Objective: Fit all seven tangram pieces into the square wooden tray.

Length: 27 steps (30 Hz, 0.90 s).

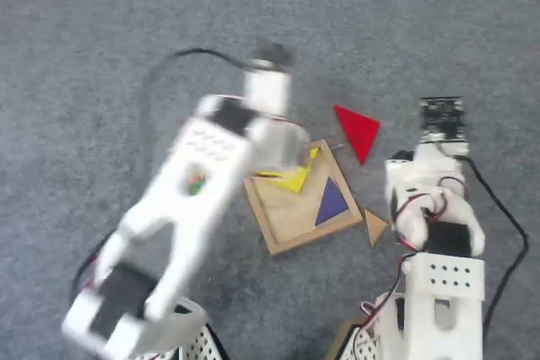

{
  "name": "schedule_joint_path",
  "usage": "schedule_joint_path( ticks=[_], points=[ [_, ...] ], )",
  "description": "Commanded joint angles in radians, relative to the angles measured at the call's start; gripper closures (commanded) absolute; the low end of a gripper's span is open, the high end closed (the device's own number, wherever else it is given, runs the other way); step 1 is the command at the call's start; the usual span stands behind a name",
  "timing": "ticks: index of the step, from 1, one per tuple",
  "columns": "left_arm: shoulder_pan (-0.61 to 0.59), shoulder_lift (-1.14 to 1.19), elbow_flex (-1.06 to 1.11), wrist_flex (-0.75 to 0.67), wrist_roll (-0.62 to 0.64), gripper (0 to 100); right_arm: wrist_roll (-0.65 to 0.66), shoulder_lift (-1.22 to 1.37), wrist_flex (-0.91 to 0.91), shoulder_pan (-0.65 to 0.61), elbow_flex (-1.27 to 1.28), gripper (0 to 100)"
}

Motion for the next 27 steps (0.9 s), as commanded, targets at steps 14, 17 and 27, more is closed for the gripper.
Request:
schedule_joint_path(
  ticks=[14, 17, 27],
  points=[
    [-0.743, -0.783, 0.874, -0.41, -0.423, 83, 0.103, -0.022, -0.188, -0.464, 0.204, 96.3],
    [-0.767, -0.893, 1.044, -0.516, -0.451, 83, 0.112, -0.022, -0.16, -0.524, 0.201, 96.5],
    [-0.764, -1.146, 1.227, -0.534, -0.522, 83, 0.236, -0.021, -0.119, -0.515, 0.203, 99.1]
  ],
)
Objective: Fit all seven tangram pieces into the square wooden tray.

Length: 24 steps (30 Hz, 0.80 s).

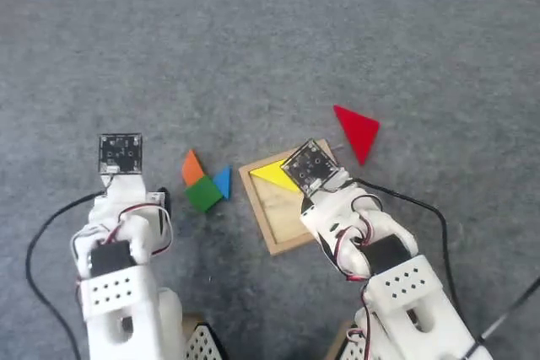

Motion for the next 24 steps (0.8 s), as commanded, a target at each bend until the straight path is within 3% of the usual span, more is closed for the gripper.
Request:
schedule_joint_path(
  ticks=[1, 5, 16, 24],
  points=[
    [-0.003, -0.098, 0.024, 0.0, -0.015, 83, 0.025, -0.021, 0.004, 0.019, -0.015, 99.1],
    [-0.003, -0.117, 0.03, 0.014, -0.017, 83, 0.026, 0.058, -0.018, 0.035, -0.046, 99.1],
    [0.051, -0.124, 0.031, 0.054, -0.02, 83, 0.026, 0.595, -0.038, 0.036, -0.302, 99.1],
    [0.049, -0.124, 0.036, 0.052, -0.02, 83, 0.063, 0.67, -0.025, 0.136, -0.348, 99.1]
  ],
)
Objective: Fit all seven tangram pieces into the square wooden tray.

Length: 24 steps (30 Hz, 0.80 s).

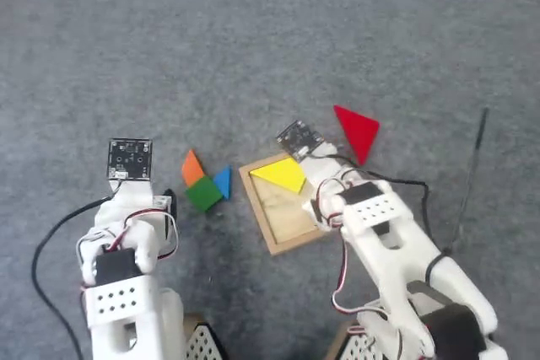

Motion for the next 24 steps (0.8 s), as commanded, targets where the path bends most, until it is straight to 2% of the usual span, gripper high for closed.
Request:
schedule_joint_path(
  ticks=[1, 10, 15, 24],
  points=[
    [0.006, -0.018, 0.001, 0.002, -0.014, 83, 0.066, -0.001, 0.005, 0.039, -0.055, 99.1],
    [0.008, -0.02, 0.002, 0.002, -0.049, 83, 0.087, -0.002, 0.102, 0.036, -0.115, 99.1],
    [0.009, -0.02, 0.002, 0.002, -0.049, 83, 0.086, -0.002, 0.099, 0.038, -0.132, 99.1],
    [0.008, -0.02, 0.002, 0.002, -0.049, 83, 0.087, 0.087, -0.054, 0.008, -0.11, 99.1]
  ],
)
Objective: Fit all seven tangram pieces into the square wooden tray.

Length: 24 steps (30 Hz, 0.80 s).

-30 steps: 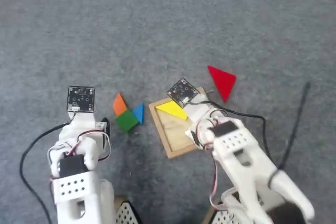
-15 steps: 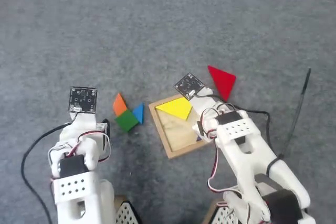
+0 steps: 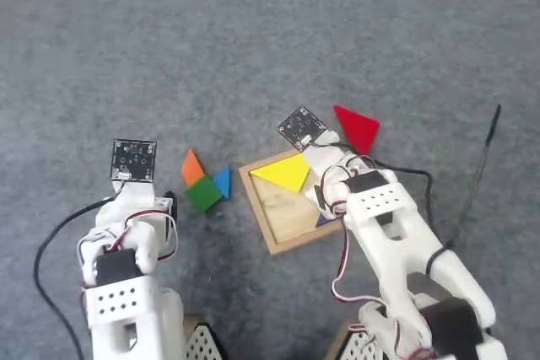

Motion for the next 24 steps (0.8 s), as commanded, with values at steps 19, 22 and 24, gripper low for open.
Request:
schedule_joint_path(
  ticks=[19, 22, 24],
  points=[
    [0.006, -0.017, -0.007, 0.003, -0.017, 83, 0.094, -0.071, 0.128, -0.005, -0.095, 98.8],
    [0.006, -0.017, -0.007, 0.003, -0.017, 83, 0.034, -0.128, 0.127, 0.01, -0.098, 96.7],
    [0.006, -0.017, -0.007, 0.003, -0.017, 83, -0.003, -0.137, 0.114, 0.028, -0.098, 90.1]
  ],
)
